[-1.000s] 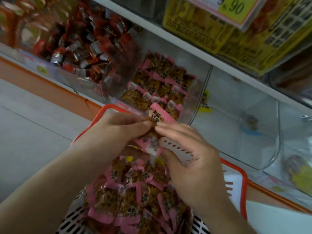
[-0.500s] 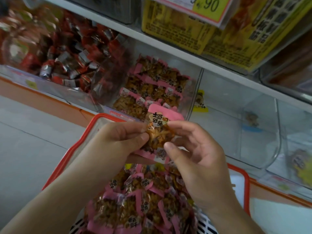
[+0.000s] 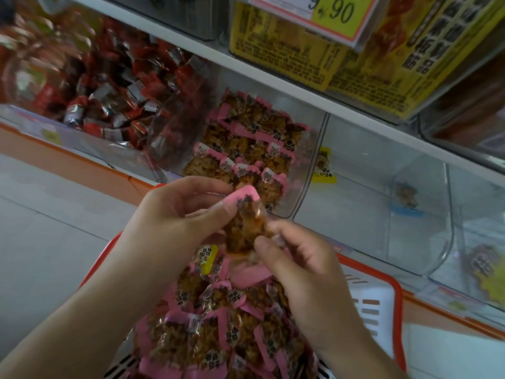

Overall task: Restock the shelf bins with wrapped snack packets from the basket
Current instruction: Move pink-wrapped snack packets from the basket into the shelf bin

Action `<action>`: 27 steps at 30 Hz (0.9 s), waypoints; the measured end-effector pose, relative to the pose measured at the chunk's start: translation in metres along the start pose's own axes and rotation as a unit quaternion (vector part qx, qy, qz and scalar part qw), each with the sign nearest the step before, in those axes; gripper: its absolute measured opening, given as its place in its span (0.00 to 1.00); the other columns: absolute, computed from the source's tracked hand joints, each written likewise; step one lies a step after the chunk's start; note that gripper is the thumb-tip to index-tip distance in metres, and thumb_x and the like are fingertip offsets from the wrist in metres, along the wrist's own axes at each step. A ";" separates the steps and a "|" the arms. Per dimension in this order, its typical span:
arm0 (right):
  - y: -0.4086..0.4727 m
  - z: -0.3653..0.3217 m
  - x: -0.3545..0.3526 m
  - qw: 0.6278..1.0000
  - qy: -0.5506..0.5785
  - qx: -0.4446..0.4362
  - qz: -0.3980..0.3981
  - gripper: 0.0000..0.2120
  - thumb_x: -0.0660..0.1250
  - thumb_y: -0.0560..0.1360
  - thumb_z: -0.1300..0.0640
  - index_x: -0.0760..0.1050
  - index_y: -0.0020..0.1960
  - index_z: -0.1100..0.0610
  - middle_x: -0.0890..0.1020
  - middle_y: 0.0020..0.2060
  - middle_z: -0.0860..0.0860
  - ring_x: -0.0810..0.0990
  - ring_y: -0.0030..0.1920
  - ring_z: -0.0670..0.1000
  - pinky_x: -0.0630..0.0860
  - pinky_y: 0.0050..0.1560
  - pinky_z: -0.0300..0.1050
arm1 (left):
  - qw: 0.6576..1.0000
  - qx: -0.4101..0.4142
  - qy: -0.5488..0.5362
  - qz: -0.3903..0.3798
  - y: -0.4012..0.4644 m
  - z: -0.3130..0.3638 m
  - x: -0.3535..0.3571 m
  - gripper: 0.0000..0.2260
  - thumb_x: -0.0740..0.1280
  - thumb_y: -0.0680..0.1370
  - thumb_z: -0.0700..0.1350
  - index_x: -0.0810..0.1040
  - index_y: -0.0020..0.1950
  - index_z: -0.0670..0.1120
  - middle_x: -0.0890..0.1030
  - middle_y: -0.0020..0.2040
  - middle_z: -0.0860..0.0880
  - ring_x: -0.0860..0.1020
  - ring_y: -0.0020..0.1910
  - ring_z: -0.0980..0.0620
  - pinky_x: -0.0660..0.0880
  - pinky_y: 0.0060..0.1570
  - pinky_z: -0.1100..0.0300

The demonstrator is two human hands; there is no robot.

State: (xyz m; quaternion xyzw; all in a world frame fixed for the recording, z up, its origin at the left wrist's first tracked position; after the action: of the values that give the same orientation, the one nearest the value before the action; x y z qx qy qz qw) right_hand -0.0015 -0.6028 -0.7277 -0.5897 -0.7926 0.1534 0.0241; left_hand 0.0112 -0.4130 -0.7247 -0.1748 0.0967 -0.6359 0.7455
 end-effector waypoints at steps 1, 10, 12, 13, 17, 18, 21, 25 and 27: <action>-0.001 0.000 0.005 1.000 0.018 0.010 -0.018 0.07 0.69 0.83 0.54 0.85 0.48 0.51 0.85 0.37 0.46 0.84 0.42 0.45 0.78 0.45 0.41 | 1.000 0.001 0.001 0.009 0.000 0.000 0.000 0.08 0.75 0.74 0.43 0.85 0.52 0.47 0.88 0.45 0.45 0.88 0.44 0.46 0.85 0.43 0.53; -0.001 0.012 0.023 0.989 0.097 0.111 0.016 0.05 0.72 0.81 0.58 0.87 0.49 0.55 0.86 0.35 0.57 0.84 0.35 0.54 0.80 0.38 0.48 | 0.995 0.042 0.090 0.025 -0.008 0.000 0.001 0.18 0.77 0.75 0.42 0.81 0.59 0.60 0.87 0.47 0.50 0.87 0.44 0.50 0.85 0.45 0.46; -0.001 0.010 0.022 0.992 0.069 0.106 0.029 0.05 0.72 0.82 0.56 0.87 0.50 0.50 0.87 0.37 0.53 0.85 0.37 0.53 0.82 0.39 0.47 | 0.991 0.043 0.128 0.012 -0.009 -0.003 0.003 0.21 0.77 0.74 0.36 0.82 0.56 0.62 0.87 0.47 0.51 0.87 0.44 0.51 0.85 0.46 0.42; -0.001 0.008 0.021 0.995 0.036 0.095 0.022 0.06 0.72 0.82 0.54 0.86 0.52 0.45 0.88 0.40 0.50 0.87 0.41 0.50 0.84 0.44 0.47 | 0.988 0.044 0.145 0.012 -0.007 -0.005 0.003 0.20 0.77 0.75 0.35 0.83 0.53 0.62 0.87 0.47 0.52 0.87 0.44 0.52 0.85 0.46 0.42; 0.001 0.004 0.009 0.981 -0.176 0.048 0.065 0.09 0.69 0.81 0.41 0.75 0.60 0.31 0.80 0.55 0.33 0.78 0.57 0.35 0.76 0.52 0.32 | 0.985 0.017 0.165 0.042 0.000 -0.009 -0.003 0.15 0.77 0.75 0.38 0.85 0.47 0.61 0.88 0.43 0.54 0.87 0.41 0.52 0.84 0.50 0.45; 0.002 0.005 0.003 0.960 -0.259 0.033 0.099 0.15 0.68 0.80 0.41 0.70 0.65 0.33 0.75 0.59 0.32 0.74 0.60 0.35 0.73 0.54 0.32 | 0.985 0.010 0.164 0.047 0.002 -0.009 -0.004 0.15 0.77 0.75 0.39 0.85 0.47 0.61 0.88 0.42 0.54 0.87 0.41 0.52 0.83 0.51 0.46; 0.006 0.009 -0.013 0.890 -0.439 0.023 0.119 0.35 0.68 0.80 0.44 0.54 0.80 0.47 0.61 0.71 0.41 0.62 0.73 0.43 0.67 0.74 0.39 | 0.983 0.004 0.171 0.060 0.004 -0.011 -0.004 0.13 0.77 0.75 0.39 0.86 0.48 0.59 0.88 0.42 0.54 0.87 0.42 0.54 0.82 0.53 0.50; 0.004 0.010 -0.020 0.857 -0.505 0.089 0.052 0.39 0.63 0.81 0.41 0.46 0.83 0.51 0.56 0.78 0.46 0.54 0.80 0.50 0.55 0.83 0.47 | 0.978 0.018 0.198 0.070 0.013 -0.007 0.009 0.14 0.76 0.77 0.40 0.85 0.51 0.61 0.88 0.43 0.57 0.86 0.43 0.54 0.82 0.54 0.48; 0.003 0.011 -0.021 0.860 -0.501 0.089 0.041 0.39 0.62 0.81 0.42 0.45 0.83 0.51 0.55 0.78 0.46 0.52 0.80 0.50 0.52 0.84 0.48 | 0.973 0.061 0.211 0.074 0.036 0.006 0.021 0.15 0.74 0.78 0.39 0.85 0.54 0.60 0.87 0.45 0.60 0.85 0.45 0.59 0.82 0.49 0.57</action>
State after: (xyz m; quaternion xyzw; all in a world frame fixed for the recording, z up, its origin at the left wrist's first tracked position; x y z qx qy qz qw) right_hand 0.0053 -0.6239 -0.7357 -0.4602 -0.6558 0.4989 -0.3304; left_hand 0.0498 -0.4278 -0.7311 0.0168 0.2252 -0.6062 0.7626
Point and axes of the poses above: each hand's wrist, its own y-axis towards the middle knuckle, its own x-axis out of the palm, z = x × y, the point moved 2 cm from there along y, towards the middle knuckle
